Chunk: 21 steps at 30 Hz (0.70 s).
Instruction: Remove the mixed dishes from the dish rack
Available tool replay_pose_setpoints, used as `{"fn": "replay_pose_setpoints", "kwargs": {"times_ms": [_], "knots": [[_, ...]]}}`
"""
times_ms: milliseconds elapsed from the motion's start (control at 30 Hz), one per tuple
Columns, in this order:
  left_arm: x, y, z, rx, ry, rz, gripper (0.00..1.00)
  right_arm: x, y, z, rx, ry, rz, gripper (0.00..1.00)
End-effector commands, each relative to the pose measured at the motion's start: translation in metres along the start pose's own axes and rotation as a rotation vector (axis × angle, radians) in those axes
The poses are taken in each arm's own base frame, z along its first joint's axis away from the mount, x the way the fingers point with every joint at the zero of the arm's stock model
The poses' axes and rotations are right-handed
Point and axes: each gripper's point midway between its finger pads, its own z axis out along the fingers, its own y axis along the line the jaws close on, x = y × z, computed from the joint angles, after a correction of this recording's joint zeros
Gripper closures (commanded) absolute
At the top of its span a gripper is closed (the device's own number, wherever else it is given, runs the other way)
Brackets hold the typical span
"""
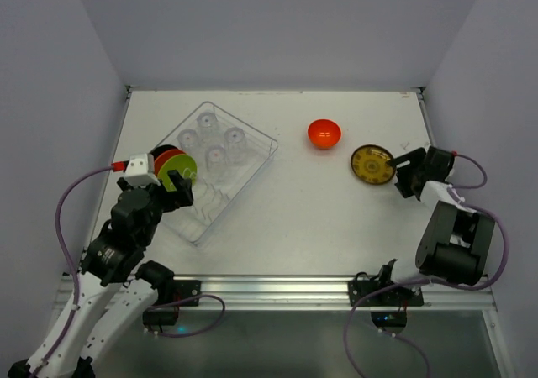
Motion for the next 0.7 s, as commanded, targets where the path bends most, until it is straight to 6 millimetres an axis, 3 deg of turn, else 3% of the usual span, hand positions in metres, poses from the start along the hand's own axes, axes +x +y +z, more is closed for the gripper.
{"fn": "replay_pose_setpoints", "kwargs": {"times_ms": [0,33,67,100,167,200,233,300,333,433,667], "knots": [[-0.013,-0.001,0.007,-0.038,-0.001,0.022,0.00,-0.038,0.029,-0.045,-0.037,-0.163,-0.086,0.19],[-0.024,0.000,0.005,-0.059,-0.009,0.018,0.00,-0.044,0.033,-0.057,-0.036,-0.194,-0.100,0.07],[-0.021,0.005,0.005,-0.093,0.023,0.030,0.00,-0.048,0.032,-0.069,-0.020,-0.222,-0.110,0.03],[-0.019,0.008,0.011,-0.133,0.057,0.057,0.00,-0.057,0.045,-0.095,-0.066,-0.292,-0.140,0.01],[-0.024,0.006,0.014,-0.141,0.086,0.119,0.00,-0.059,0.057,-0.120,-0.125,-0.339,-0.172,0.01],[-0.016,0.006,0.024,-0.159,0.140,0.165,0.00,-0.053,0.068,-0.132,-0.192,-0.328,-0.207,0.01],[-0.012,0.006,0.028,-0.167,0.171,0.200,0.00,-0.048,0.085,-0.157,-0.300,-0.351,-0.238,0.01],[0.000,0.010,0.041,-0.202,0.256,0.289,0.00,-0.029,0.105,-0.174,-0.476,-0.324,-0.294,0.01],[0.005,0.013,0.045,-0.215,0.289,0.338,0.00,-0.006,0.119,-0.192,-0.614,-0.253,-0.346,0.01],[0.017,0.022,0.061,-0.288,0.361,0.426,0.00,0.027,0.123,-0.201,-0.759,-0.147,-0.406,0.01],[0.020,0.028,0.088,-0.387,0.486,0.520,0.02,0.044,0.100,-0.190,-0.760,-0.148,-0.461,0.01]]}}
